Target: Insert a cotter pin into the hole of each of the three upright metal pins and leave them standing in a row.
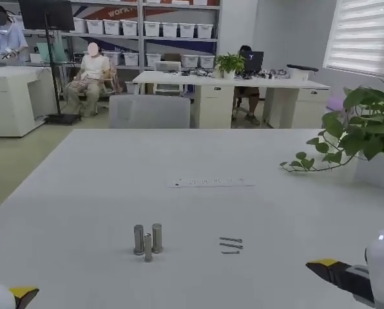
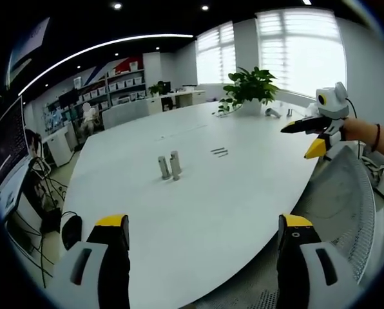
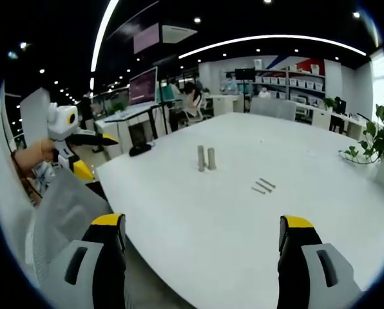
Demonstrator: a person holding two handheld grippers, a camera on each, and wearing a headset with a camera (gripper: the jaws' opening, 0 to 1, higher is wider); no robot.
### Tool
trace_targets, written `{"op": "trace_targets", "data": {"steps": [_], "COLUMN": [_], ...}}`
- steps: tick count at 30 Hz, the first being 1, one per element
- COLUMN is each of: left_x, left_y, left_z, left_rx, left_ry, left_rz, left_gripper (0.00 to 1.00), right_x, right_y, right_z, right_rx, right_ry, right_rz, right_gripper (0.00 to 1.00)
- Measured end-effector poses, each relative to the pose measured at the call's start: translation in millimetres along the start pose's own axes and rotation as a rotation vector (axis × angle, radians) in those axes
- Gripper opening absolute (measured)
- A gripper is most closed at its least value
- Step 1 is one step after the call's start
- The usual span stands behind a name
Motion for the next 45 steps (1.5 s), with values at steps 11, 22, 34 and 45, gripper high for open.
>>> {"op": "trace_targets", "data": {"steps": [11,22,34,45], "left_x": [-0.1,-3.3,-4.5,3.6], "left_y": [-2.1,-3.7,-8.2,-7.0], "left_z": [0.9,-2.4,-7.8,-15.6], "left_rx": [-0.016,-0.025,-0.030,-0.074], "left_ry": [0.006,0.022,0.033,0.023], "left_rz": [0.001,-0.018,-0.036,-0.002], "left_gripper": [0.94,0.92,0.89,0.76], "right_x": [2.3,-0.4,-3.4,-5.3], "right_y": [-0.7,-6.7,-5.2,-8.4], "right_z": [-0.7,-0.5,-2.0,-7.8], "right_rx": [0.020,0.016,0.000,-0.056], "right_ry": [-0.003,0.002,0.001,-0.009], "right_rz": [0.019,0.025,0.004,0.002], "right_gripper": [0.99,0.99,0.99,0.95]}}
Point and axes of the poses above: the centre of the closed fingertips' face, and the gripper's own axes: z roughly backward along the fingers, x roughly to its left, y roughly out of its underside, the point moved 7 cm from there along z, roughly backward along the fingers, and after that the axes turned 2 degrees about -x, right-handed, at the moved point
